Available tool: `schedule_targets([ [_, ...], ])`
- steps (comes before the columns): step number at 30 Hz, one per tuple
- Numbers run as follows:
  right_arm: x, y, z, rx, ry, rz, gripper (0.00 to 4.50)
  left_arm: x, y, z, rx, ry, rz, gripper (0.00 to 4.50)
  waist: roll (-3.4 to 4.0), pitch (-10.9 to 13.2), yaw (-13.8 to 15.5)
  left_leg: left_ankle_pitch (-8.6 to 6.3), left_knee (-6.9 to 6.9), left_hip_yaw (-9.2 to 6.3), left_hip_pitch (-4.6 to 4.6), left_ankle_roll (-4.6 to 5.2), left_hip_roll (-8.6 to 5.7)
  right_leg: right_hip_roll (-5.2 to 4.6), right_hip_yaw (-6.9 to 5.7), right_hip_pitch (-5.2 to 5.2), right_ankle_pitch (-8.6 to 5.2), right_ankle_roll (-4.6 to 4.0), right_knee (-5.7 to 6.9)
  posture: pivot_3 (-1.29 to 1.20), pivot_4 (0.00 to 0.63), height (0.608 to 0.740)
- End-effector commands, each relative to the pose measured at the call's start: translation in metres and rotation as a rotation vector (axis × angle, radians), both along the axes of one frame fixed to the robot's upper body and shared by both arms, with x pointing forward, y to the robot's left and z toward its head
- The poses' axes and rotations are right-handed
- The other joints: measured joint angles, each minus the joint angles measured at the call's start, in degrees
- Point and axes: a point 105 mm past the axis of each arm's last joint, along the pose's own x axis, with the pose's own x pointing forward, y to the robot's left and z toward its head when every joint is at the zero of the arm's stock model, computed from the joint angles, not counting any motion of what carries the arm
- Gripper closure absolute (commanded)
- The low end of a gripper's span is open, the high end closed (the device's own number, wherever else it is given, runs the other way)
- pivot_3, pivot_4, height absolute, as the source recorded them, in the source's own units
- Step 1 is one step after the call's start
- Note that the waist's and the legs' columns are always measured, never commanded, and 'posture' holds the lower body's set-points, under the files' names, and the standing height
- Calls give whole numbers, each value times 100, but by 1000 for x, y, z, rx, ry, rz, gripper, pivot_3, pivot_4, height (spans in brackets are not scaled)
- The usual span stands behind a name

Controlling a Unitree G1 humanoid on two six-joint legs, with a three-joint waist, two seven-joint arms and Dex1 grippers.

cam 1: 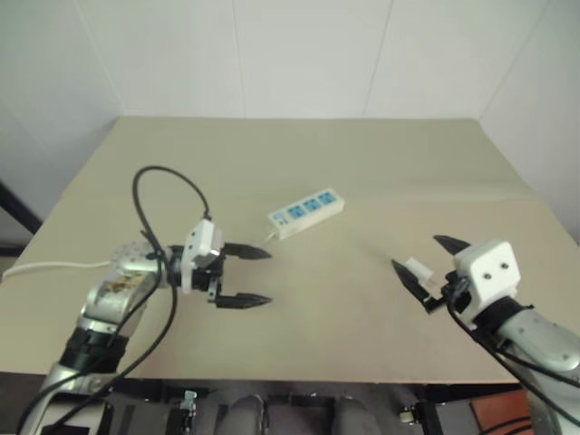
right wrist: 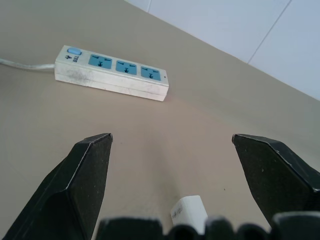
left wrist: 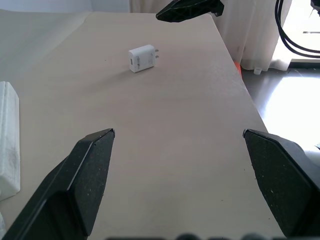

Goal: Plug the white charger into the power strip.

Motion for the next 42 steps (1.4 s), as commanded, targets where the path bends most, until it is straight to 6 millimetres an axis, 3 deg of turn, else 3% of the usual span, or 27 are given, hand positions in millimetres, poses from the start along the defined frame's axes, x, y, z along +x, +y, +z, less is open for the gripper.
schedule_targets([
  [1, -2, 0, 11, -23, -48, 6, 17, -2, 1, 9, -12, -37, -3, 0, 0, 0, 0, 0, 0, 1, 0, 0, 0, 0, 1, 0, 0, 0, 0, 0, 150, 740],
  [7, 8, -4, 19, -46, -67, 22, 17, -2, -1, 14, -20, -53, 13, 0, -1, 1, -15, 0, 0, 6, 2, 0, 0, 0, 7, -1, 0, 0, 1, 0, 150, 740],
  [10, 20, -9, 33, -40, -103, 36, 17, -19, 8, 19, -24, -83, 50, 0, -6, 7, -98, 0, -2, 18, 4, 0, 3, 0, 24, -5, 2, -4, 2, 0, 150, 740],
  [13, 24, -10, 41, -37, -103, 71, 17, 24, -14, 38, -36, -94, 103, 0, -12, 20, 100, 1, -21, 30, 22, -2, 3, 2, 42, -5, 3, -5, 2, 0, 150, 740],
  [16, 24, -14, 45, -36, -74, 121, 17, 37, -15, 38, -37, -97, 135, 0, -13, 18, 115, 10, 1, 21, 16, -11, -2, 5, 18, 12, 10, -6, -3, 0, 150, 740],
  [21, 22, -14, 45, -64, -14, 199, 17, 53, 0, 30, 48, -75, 216, 0, -24, 28, -51, 1, -8, 76, 16, 3, -3, 5, 81, -13, 9, -3, -6, 0, 150, 740],
  [27, 27, -11, 48, -86, 0, 253, 17, 91, 29, 15, 245, -74, 391, 0, -31, 34, -47, 1, -8, 83, 24, 4, 1, 6, 84, -11, 14, -1, 1, 0, 150, 740],
  [33, 30, -9, 52, -91, -9, 272, 17, 106, 43, -1, 367, -14, 478, 0, -33, 35, -46, 0, -8, 83, 17, 4, -1, 5, 85, -16, 14, 4, -5, 0, 150, 740],
  [40, 33, -9, 54, -93, -16, 281, 17, 127, 18, -13, 348, 166, 538, 0, -44, 41, -9, 0, 11, 84, -4, 4, -2, 5, 80, -27, 17, 10, 5, 0, 150, 740],
  [42, 33, -9, 55, -92, -18, 283, 0, 131, 10, -17, 350, 190, 535, 391, -47, 43, -10, 0, 12, 84, -10, 4, -3, 5, 80, -31, 18, 11, 3, 0, 150, 740],
])
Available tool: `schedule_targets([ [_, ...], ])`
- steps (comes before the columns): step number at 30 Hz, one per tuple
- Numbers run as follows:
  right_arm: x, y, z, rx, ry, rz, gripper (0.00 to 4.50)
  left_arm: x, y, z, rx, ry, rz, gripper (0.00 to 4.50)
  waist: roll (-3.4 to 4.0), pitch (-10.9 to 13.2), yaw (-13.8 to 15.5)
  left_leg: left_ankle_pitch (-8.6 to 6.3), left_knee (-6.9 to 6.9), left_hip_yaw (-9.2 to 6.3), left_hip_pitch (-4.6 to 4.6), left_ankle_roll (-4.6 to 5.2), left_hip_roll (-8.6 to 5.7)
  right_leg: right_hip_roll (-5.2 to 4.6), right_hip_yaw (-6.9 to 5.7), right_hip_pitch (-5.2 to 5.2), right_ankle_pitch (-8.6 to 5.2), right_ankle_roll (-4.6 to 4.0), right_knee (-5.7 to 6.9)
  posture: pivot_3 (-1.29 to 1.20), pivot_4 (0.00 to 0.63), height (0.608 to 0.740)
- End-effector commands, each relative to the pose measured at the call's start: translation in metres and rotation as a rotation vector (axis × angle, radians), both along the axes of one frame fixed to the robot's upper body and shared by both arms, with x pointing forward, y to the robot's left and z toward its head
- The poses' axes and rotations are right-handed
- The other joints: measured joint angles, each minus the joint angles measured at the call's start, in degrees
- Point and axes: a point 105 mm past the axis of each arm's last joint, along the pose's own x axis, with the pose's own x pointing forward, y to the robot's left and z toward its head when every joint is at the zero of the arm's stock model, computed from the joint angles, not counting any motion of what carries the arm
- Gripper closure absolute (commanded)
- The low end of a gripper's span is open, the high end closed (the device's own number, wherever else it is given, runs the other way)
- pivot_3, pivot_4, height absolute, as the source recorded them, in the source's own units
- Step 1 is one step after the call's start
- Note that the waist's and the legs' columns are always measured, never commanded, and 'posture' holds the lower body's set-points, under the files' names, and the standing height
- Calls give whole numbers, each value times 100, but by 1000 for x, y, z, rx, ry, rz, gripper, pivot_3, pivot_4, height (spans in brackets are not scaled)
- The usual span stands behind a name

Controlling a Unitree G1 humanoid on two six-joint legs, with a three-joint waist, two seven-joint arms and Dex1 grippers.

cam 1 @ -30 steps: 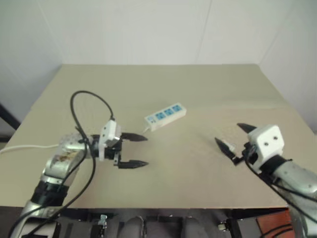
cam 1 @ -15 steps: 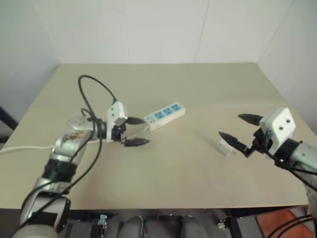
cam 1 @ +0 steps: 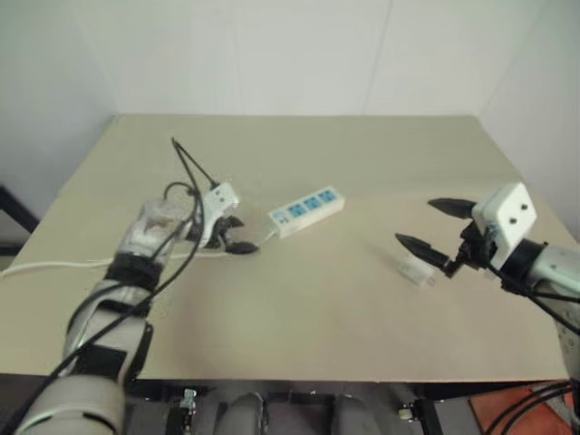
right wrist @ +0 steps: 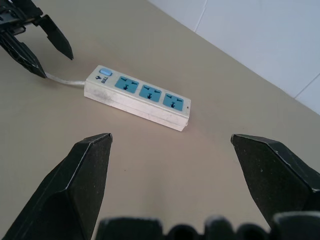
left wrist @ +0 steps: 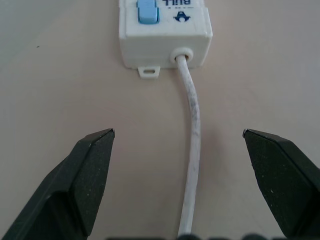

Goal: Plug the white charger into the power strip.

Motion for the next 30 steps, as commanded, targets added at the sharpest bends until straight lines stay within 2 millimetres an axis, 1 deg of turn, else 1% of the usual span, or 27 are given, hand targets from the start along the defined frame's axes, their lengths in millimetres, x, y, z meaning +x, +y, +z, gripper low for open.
schedule_targets([
  [1, -2, 0, 13, -19, -58, 9, 0, 8, -11, 3, 0, 17, 2, 605, -1, 0, -1, 0, 1, 0, -6, 0, -1, 0, 1, -7, 0, 0, 0, 0, 150, 740],
  [2, -2, 0, 13, -20, -58, 9, 0, 8, -13, 0, 11, 24, -2, 860, -1, 0, -2, 0, 2, 1, -11, 0, -2, 0, 2, -12, 1, 1, 1, 0, 150, 740],
  [6, -4, 1, 13, -24, -56, 13, 0, 8, -19, -12, 51, 44, -16, 2189, -3, 1, -40, 0, 4, 10, -18, 0, -1, 0, 13, -30, 1, 1, 13, 0, 150, 740],
  [10, -6, 0, 13, -30, -55, 13, 0, 8, -21, -19, 66, 54, -18, 3383, -2, 1, -35, 0, 4, 11, -15, 0, -1, -1, 15, -29, 1, 1, 16, 0, 150, 740],
  [12, -6, 0, 13, -34, -54, 14, 0, 8, -23, -21, 76, 55, -27, 4057, -2, 1, -32, 0, 4, 10, -15, 0, -1, -1, 14, -28, 1, 1, 15, 0, 150, 740],
  [13, -7, -1, 12, -35, -52, 14, 0, 7, -24, -21, 72, 53, -38, 4286, -2, 1, -32, 0, 4, 10, -16, 0, -1, -1, 14, -28, 1, 1, 15, 0, 150, 740],
  [14, -7, -1, 12, -37, -51, 14, 0, 5, -26, -20, 62, 47, -64, 4422, -3, 1, -32, 0, 4, 11, -16, 0, -2, -1, 14, -28, 1, 1, 15, 0, 150, 740],
  [18, -8, -1, 11, -42, -47, 17, 0, -8, -26, -11, 46, -25, -192, 4422, -2, 1, -34, 0, 4, 11, -17, 0, -1, -2, 15, -30, 1, 1, 15, 0, 150, 740],
  [20, -7, -1, 10, -44, -43, 18, 0, -20, -19, -10, 58, -73, -285, 4422, -2, 1, -45, 0, 3, 11, -19, -1, 0, -1, 18, -36, 2, 0, 16, 0, 150, 740],
  [22, -7, -1, 8, -48, -35, 23, 0, -35, -7, -11, 74, -108, -358, 4422, -1, 1, -66, 1, 3, 17, -24, -1, 3, -1, 26, -50, 3, -3, 21, 0, 150, 740],
  [25, -5, 0, 6, -52, -27, 33, 0, -50, 5, -13, 79, -115, -387, 4422, 0, 0, -70, 1, 1, 20, -24, -2, 5, -1, 30, -55, 4, -5, 25, 0, 150, 740],
  [27, -5, 1, 6, -50, -27, 39, 0, -55, 11, -16, 103, -111, -374, 3856, 0, 0, -47, 1, 2, 20, -23, -2, 5, -1, 31, -52, 5, -6, 24, 0, 150, 740],
  [30, -2, 3, 6, -44, -28, 49, 0, -68, 15, -15, 94, -131, -420, 3025, 0, 0, -34, 1, 5, 19, -23, -2, 6, -2, 30, -50, 6, -6, 23, 0, 150, 740],
])
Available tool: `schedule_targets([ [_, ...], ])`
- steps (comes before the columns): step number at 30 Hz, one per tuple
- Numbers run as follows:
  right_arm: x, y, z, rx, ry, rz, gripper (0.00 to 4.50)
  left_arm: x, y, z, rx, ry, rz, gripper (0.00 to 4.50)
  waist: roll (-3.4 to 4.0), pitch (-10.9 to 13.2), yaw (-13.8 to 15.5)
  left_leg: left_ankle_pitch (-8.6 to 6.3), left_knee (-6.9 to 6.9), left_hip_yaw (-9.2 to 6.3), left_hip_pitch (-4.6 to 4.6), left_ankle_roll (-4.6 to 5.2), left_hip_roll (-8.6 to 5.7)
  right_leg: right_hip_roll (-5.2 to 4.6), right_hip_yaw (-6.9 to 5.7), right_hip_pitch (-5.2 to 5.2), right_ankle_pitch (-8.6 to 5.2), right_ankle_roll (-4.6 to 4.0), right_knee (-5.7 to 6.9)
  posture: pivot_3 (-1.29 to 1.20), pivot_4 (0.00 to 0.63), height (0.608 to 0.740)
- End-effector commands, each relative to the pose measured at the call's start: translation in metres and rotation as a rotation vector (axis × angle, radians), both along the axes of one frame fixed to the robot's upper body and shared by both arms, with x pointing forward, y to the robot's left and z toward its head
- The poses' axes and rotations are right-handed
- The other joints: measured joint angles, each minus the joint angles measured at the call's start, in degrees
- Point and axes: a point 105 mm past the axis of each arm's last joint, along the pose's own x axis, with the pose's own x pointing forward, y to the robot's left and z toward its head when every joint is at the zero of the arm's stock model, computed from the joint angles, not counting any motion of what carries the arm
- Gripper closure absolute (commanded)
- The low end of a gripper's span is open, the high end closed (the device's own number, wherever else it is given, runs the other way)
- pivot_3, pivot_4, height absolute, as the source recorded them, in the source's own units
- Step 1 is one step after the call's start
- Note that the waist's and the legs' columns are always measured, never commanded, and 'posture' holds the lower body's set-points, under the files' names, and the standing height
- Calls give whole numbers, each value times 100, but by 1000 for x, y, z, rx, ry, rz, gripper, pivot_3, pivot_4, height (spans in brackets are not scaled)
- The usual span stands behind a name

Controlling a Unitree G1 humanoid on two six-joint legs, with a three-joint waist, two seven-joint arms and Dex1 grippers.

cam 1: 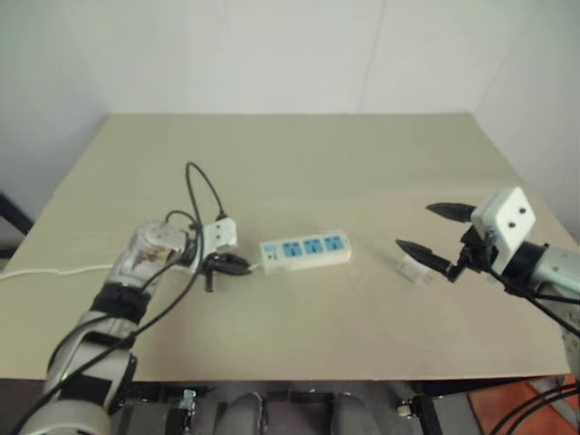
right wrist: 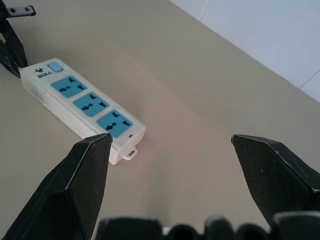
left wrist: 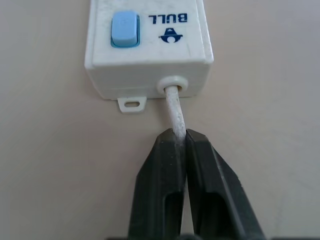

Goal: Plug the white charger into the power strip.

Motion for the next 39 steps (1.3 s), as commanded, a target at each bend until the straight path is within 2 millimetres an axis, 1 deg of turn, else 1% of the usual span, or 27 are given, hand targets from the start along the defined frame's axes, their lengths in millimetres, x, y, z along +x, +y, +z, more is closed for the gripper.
schedule_targets([
  [1, 0, 3, 10, -10, -52, 20, 0, -13, -1, 18, -62, -45, -76, 2662, 0, 0, 2, 0, 0, 0, -1, 0, 0, 0, -1, 0, 0, 0, -1, 0, 150, 740],
  [3, 0, 3, 10, -8, -48, 21, 0, -24, 1, 35, -181, -40, -119, 2024, 0, 0, 5, 0, 0, -1, -3, 0, 2, 0, -1, -2, 0, 0, -1, 0, 150, 740],
  [5, 0, 2, 9, -5, -45, 19, 0, -29, 5, 46, -233, -42, -132, 1372, 0, 0, -5, 0, 1, -2, -11, 0, 6, 0, -1, -10, 0, 0, -1, 0, 150, 740],
  [7, -1, 1, 8, 3, -41, 11, 0, -28, 5, 55, -316, -64, -124, 685, 1, 0, -6, 0, 1, -2, -10, 0, 4, 0, -2, -9, 0, 0, 0, 0, 150, 740],
  [9, 0, 1, 7, 8, -40, 8, 0, -22, 1, 58, -373, -118, -114, 63, 1, -1, -6, 0, 1, -2, -5, 0, 3, 0, -1, -4, 0, 0, 0, 0, 150, 740],
  [10, 0, 1, 7, 8, -40, 8, 0, -20, -2, 58, -385, -144, -110, 22, 2, -1, 3, 0, 1, -2, -3, 0, 3, 0, -1, -2, 0, -1, 0, 0, 150, 740],
  [11, 1, 2, 8, 11, -42, 10, 0, -13, -9, 55, -413, -201, -96, 22, 2, -1, 21, 0, 2, -2, 1, 0, 2, -1, -1, 3, 0, 0, 0, 0, 150, 740],
  [12, 2, 3, 9, 16, -44, 14, 0, -9, -15, 52, -433, -221, -89, 22, 2, -1, 35, 0, 3, -2, 3, 0, 2, -2, -3, 7, 1, 0, -2, 0, 150, 740],
  [17, 4, 5, 11, 18, -50, 24, 0, 3, -39, 39, -512, -166, -82, 22, 0, -1, 45, 0, 6, 0, 0, 0, -6, -2, -5, 5, 4, 0, -2, 0, 150, 740],
  [18, 4, 5, 12, 18, -51, 25, 0, 5, -42, 38, -525, -169, -77, 22, 0, -1, 40, 0, 6, 0, -3, 0, -6, -2, -5, 1, 4, 0, -1, 0, 150, 740],
  [20, 4, 6, 14, 20, -57, 26, 0, 10, -47, 31, -527, -166, -64, 22, 0, -1, 34, 0, 6, 1, -4, 0, -6, -2, -5, 1, 3, 0, -1, 0, 150, 740],
  [23, 4, 7, 17, 40, -63, 31, 0, 17, -51, 22, -530, -156, -42, 22, -1, -1, 22, 0, 6, 3, -2, 0, -6, -2, -4, 2, 4, 0, -1, 0, 150, 740],
  [25, 2, 8, 18, 48, -62, 38, 0, 18, -54, 16, -522, -133, -45, 22, -1, -1, 13, 0, 6, 3, -3, 0, -6, -2, -5, 2, 4, 0, -1, 0, 150, 740],
  [28, 1, 9, 19, 47, -63, 43, 0, 17, -57, 6, -507, -98, -62, 22, -1, -1, 10, 0, 7, 3, -4, 0, -7, -2, -6, 2, 4, 0, -2, 0, 150, 740],
  [34, 0, 9, 19, 43, -62, 46, 0, 13, -59, -3, -505, -62, -83, 22, -1, -1, 4, 0, 7, 3, -5, 0, -6, -2, -6, 1, 4, 1, -1, 0, 150, 740],
  [39, 0, 12, 20, 42, -63, 55, 0, 10, -55, -14, -480, -48, -71, 22, -1, -2, 2, 0, 7, 2, -3, 0, -6, -2, -6, 2, 4, 1, -1, 0, 150, 740],
])
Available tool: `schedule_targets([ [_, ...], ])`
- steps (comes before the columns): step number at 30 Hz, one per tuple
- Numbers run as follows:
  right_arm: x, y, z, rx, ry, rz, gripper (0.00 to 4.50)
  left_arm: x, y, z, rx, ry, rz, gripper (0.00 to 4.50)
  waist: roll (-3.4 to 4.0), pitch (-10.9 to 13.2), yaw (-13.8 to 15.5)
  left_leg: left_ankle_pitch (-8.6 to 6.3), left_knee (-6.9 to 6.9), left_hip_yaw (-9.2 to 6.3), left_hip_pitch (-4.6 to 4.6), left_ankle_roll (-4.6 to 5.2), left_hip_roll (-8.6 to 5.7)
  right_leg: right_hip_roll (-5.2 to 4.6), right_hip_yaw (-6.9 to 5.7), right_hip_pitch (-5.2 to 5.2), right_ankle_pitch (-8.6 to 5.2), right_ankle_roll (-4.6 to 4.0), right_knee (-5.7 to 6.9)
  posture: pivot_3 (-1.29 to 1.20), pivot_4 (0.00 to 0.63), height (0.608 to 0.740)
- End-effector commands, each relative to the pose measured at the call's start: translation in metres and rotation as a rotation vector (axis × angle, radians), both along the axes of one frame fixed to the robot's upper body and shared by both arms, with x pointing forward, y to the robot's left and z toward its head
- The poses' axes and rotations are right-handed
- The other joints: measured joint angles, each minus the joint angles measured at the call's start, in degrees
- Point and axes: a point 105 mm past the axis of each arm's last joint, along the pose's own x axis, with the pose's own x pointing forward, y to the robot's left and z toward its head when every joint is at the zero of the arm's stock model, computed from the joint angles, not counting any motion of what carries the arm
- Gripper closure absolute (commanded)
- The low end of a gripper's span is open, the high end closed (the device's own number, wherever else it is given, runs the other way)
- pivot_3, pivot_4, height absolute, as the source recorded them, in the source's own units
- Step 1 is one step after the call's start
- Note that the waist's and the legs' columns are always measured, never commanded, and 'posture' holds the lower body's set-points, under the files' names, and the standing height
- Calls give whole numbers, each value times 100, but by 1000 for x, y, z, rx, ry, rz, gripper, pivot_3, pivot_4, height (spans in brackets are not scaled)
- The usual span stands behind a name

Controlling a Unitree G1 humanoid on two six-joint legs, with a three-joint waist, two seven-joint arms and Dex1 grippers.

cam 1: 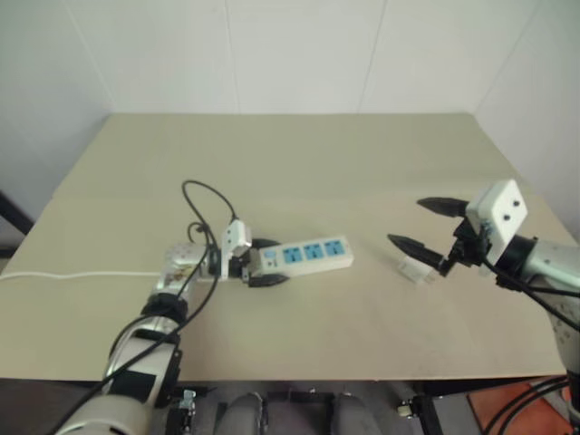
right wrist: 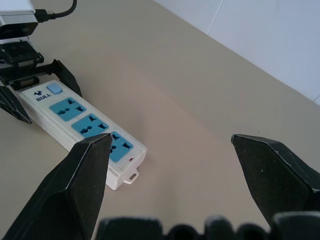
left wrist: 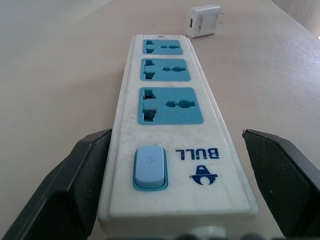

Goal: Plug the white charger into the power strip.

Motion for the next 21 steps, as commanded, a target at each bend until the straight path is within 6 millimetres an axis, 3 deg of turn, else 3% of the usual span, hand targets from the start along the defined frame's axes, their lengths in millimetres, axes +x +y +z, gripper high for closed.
schedule_targets([
  [1, -5, 3, 16, -6, -61, 13, 0, -2, 1, -6, 20, -6, -5, 22, 0, 0, -4, 0, 0, 0, 0, 0, 0, 0, 0, 0, 0, 0, 0, 0, 150, 740],
  [13, -5, 6, 16, -12, -54, 30, 0, -2, 15, -22, 68, 8, 53, 22, 2, -9, -24, 0, -2, 1, 27, 0, 3, 1, 2, 22, 0, 0, 1, 0, 150, 740],
  [18, -5, 9, 15, -14, -50, 41, 0, -6, 14, -30, 82, 38, 32, 1226, 2, -12, -25, -2, -9, 0, 76, 2, 4, 1, 1, 75, -2, 2, -7, 0, 150, 740],
  [21, -5, 9, 16, -16, -48, 43, 0, -7, 13, -31, 76, 45, 24, 1208, 3, -15, -31, -2, -10, 0, 78, 2, 6, 1, 1, 76, -2, 3, -7, 0, 150, 740],
])
